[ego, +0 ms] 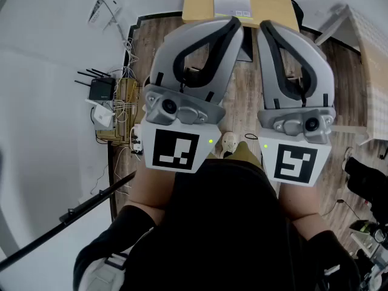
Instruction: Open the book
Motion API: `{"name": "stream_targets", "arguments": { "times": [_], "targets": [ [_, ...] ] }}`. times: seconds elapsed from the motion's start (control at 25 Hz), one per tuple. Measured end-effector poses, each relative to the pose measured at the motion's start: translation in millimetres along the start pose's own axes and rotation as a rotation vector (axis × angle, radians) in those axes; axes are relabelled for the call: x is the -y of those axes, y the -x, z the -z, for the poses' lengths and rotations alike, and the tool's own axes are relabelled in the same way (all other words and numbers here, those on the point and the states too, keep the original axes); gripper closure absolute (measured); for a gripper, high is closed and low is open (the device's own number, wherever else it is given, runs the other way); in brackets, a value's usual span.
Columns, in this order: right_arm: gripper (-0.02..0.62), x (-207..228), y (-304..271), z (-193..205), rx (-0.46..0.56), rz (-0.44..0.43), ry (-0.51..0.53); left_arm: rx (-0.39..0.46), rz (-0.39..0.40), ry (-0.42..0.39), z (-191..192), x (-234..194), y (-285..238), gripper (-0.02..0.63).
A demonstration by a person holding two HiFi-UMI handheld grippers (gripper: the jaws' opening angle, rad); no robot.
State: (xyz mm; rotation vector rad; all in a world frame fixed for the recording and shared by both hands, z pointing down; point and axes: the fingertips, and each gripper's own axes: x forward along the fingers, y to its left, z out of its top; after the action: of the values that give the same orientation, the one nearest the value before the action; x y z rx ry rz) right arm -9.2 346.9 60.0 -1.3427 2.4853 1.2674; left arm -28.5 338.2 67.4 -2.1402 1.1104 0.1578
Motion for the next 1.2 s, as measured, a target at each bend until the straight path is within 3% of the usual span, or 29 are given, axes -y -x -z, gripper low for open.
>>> {"name": "stream_targets", "arguments": {
  "times": [0.64,1.2],
  "targets": [
    [0.566,35,24,22,0.050,0.008,-0.039,-0.048,-0.040,-0.038,4,30,-30,0.603],
    [0.566,51,29,39,0.068,0.011,-0.049,-0.039,-0.045,-0.036,7,38,-50,0.603]
  ]
}}
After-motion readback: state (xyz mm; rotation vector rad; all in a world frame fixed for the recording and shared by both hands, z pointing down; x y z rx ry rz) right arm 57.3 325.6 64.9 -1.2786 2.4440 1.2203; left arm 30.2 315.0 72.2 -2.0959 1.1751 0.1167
